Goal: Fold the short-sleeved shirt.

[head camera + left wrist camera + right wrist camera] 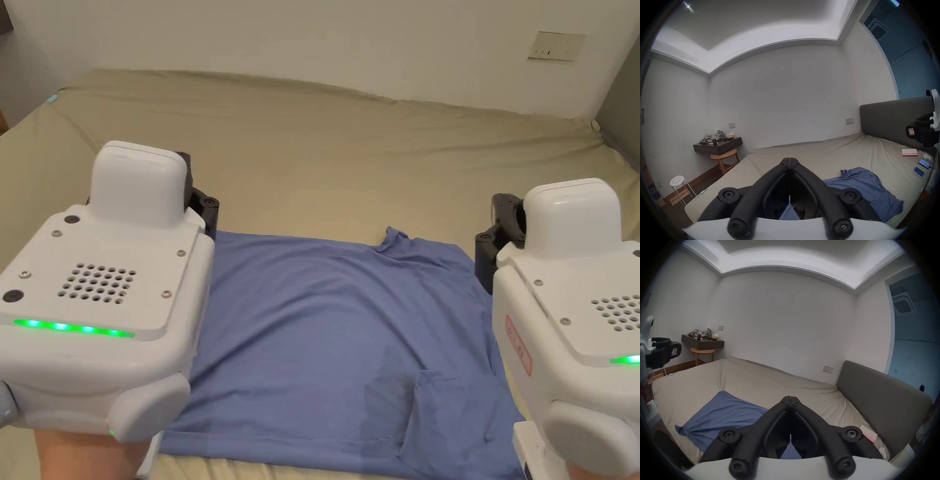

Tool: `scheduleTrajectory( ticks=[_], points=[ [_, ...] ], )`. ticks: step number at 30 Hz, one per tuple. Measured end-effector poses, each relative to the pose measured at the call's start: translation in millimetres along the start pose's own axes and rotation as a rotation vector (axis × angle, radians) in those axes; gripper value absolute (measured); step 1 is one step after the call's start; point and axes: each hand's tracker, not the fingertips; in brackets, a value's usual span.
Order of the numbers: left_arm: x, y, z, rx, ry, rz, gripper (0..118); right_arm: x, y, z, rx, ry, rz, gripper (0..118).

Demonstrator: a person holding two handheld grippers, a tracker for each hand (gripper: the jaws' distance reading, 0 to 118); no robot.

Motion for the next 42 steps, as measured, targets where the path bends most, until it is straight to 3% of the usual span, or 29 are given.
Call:
scheduleTrajectory(
  ticks=[5, 13, 17, 21, 22, 23, 26, 27, 28, 34, 36, 37, 38, 42],
  points=[
    [4, 1, -3, -0.018, -0.018, -0.015, 0, -6, -4, -8, 0.005, -0.018, 0.044, 0],
    [-3, -24, -16, -0.113, -0.052, -0.014, 0, -7, -17, -25, -0.033, 0.009, 0.038, 0],
    [-27, -70, -30, -0.305, -0.057, 0.008, 0, -3, -30, -33, -0.071, 0.024, 0.028, 0],
    [-66, -146, -37, -0.574, -0.091, 0.149, 3, 5, -47, -39, -0.137, 0.035, 0.003, 0],
    [-74, -167, -36, -0.639, -0.06, 0.152, 12, 6, -52, -39, -0.15, 0.031, 0.002, 0],
    [-80, -189, -35, -0.712, -0.037, 0.118, 43, 8, -58, -40, -0.168, 0.025, 0.005, 0],
    [-96, -249, -33, -0.905, -0.011, 0.043, 74, 15, -71, -40, -0.218, 0.011, 0.002, 0],
    [-100, -262, -31, -0.941, -0.008, 0.054, 97, 18, -75, -40, -0.236, 0.008, -0.002, 0],
    [-103, -271, -29, -0.958, 0.007, 0.061, 107, 20, -78, -40, -0.246, 0.003, -0.001, 0],
    [-116, -298, -32, -0.986, 0.084, 0.097, 107, 28, -92, -38, -0.316, -0.033, -0.007, 0],
    [-116, -299, -33, -0.988, 0.074, 0.096, 102, 29, -94, -36, -0.328, -0.043, -0.005, 0],
    [-114, -300, -34, -0.991, 0.052, 0.096, 93, 29, -94, -36, -0.334, -0.046, -0.004, 0],
    [-112, -301, -36, -0.997, 0.023, 0.093, 72, 30, -94, -35, -0.339, -0.049, -0.004, 0],
    [-94, -295, -37, -0.983, -0.078, 0.045, 18, 32, -96, -35, -0.356, -0.061, -0.013, 0]
  ],
)
